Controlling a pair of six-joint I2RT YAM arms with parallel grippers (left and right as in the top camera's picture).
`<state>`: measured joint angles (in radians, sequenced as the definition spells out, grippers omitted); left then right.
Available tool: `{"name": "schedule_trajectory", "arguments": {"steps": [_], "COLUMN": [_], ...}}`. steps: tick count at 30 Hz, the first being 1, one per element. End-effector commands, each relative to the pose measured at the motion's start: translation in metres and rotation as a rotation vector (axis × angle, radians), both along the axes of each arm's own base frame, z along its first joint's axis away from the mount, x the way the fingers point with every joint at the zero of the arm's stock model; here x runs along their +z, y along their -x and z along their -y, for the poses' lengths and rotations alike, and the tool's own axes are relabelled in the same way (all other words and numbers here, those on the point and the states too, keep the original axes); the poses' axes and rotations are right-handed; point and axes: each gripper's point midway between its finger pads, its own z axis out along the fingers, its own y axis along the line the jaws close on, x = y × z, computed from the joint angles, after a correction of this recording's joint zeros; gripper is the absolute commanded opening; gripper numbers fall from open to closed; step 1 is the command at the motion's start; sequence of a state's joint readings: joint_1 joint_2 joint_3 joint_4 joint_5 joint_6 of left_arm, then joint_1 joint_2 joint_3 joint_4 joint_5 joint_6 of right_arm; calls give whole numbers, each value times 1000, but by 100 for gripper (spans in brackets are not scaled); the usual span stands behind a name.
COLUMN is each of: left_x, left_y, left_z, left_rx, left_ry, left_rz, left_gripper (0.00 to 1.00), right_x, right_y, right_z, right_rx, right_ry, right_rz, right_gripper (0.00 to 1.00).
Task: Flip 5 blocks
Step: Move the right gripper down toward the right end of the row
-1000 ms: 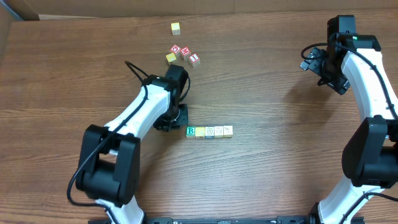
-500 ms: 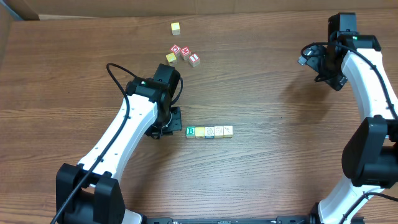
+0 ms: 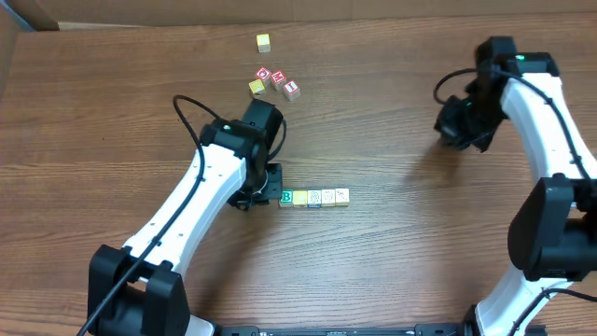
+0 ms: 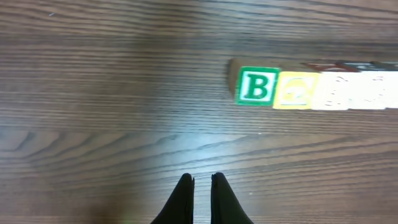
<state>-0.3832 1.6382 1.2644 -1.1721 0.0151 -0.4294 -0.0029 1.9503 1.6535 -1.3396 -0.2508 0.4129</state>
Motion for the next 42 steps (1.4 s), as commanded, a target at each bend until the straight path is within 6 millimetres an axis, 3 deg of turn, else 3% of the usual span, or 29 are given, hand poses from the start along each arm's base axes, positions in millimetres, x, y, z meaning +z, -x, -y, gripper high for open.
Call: {"name": "schedule_trajectory", "arguments": {"steps": [1,5,16,18,19,21,26,31,42], "left_x": [5,5,5,5,5,5,5,5,7], "left_y": [1,2,0,-1,-2,-4,-4,-7,-28], "left_z": [7,8,-2,-3,-4,-7,-17,-22,-4], "left_rx": [12,17,24,28,34,47,74,92,107], "left_ry": [11,10,-35,-37,-35,-34,-41,-40,56], "left_rz": [24,21,31,36,37,39,26,29,103], "left_gripper": [4,4,4,5,4,4,4,5,13], "right_x": [-2,-16,-48,-52,-54,-55,-56,-56,-52], "right_y": [19,41,61,64,64,64,63,49,3], "right_z": [-25,-50,-95,-101,-104,-107,-108,-113,-128], "right_rx": [130,202,350,370,379,388,390,391,390], "right_ry": [-21,-18,-6,-6,-6,-7,-8,-16,-42], "right_rz": [-25,-85,-74,-68,-61,-54,-46,14,219], "right_gripper": [4,4,4,8,25,100,100,100,100]}}
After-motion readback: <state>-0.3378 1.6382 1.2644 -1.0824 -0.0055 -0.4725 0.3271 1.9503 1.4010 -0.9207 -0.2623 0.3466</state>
